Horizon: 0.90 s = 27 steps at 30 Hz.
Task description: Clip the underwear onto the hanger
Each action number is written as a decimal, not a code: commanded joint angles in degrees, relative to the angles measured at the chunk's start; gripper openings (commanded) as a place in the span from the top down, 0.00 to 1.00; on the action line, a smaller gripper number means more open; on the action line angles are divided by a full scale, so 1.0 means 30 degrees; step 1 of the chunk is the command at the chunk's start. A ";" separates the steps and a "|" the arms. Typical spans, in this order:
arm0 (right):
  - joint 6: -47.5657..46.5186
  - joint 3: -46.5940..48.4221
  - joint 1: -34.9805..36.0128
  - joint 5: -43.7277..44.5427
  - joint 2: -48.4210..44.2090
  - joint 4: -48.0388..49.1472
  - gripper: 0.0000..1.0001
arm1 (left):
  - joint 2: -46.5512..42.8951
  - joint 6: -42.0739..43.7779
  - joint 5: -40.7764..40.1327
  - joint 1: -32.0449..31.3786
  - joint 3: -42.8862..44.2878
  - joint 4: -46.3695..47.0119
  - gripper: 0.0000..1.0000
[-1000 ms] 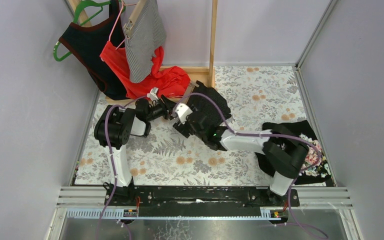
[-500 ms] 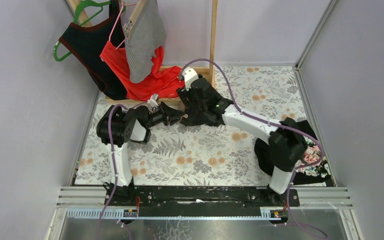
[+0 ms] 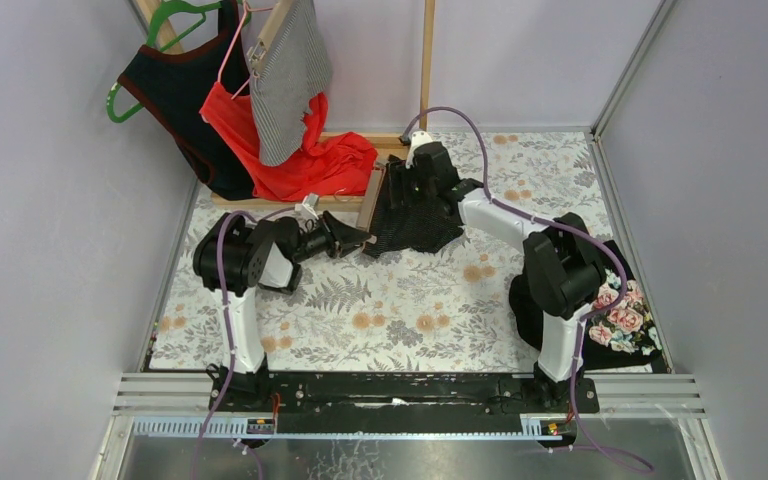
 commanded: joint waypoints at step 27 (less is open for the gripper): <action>-0.7034 0.6364 0.0169 -0.5640 0.3139 -0.3418 0.39 | -0.5545 0.9538 -0.3925 -0.1821 0.1790 -1.1609 0.83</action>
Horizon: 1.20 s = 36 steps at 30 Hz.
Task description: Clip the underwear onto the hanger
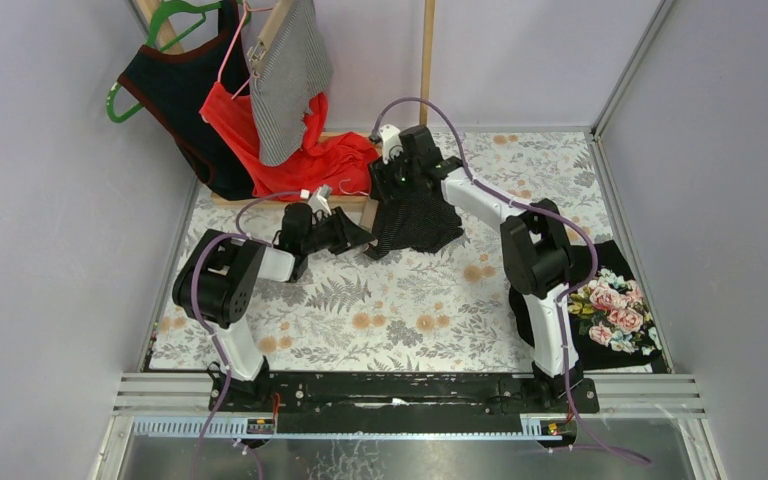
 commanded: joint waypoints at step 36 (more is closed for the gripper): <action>-0.4759 0.0271 0.1781 0.2014 0.1428 0.4003 0.41 | -0.1695 0.1434 -0.1073 -0.1180 0.1403 -0.2969 0.83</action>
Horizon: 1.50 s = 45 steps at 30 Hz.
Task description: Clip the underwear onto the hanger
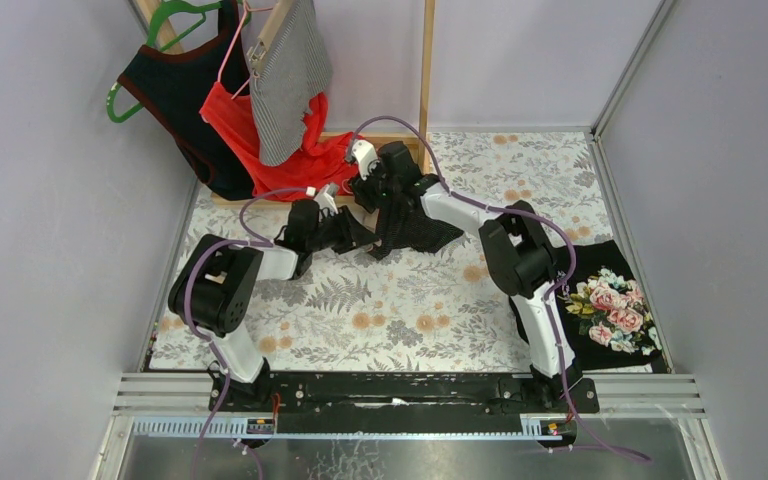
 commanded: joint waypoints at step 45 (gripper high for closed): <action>-0.1249 -0.7814 0.0033 0.1240 -0.5123 0.8281 1.00 | -0.4706 0.0528 -0.2034 0.1199 0.2903 -0.7433 0.19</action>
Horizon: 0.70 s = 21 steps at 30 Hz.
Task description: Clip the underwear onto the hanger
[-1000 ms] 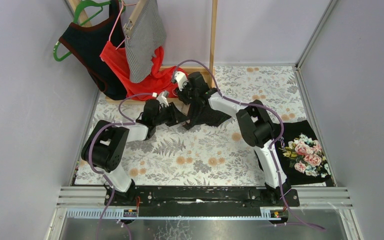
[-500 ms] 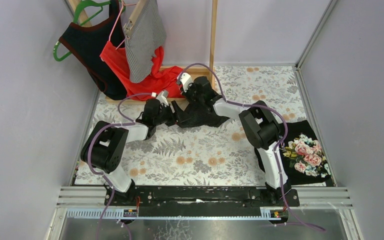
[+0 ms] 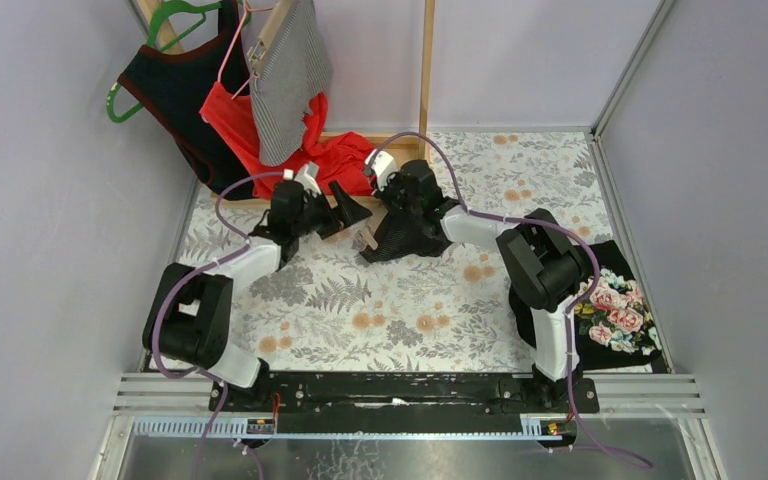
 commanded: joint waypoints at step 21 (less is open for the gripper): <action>0.0314 0.1312 0.0325 -0.2428 -0.3722 -0.1541 1.00 | -0.0764 0.4317 -0.0568 -0.1362 0.6189 -0.8035 0.40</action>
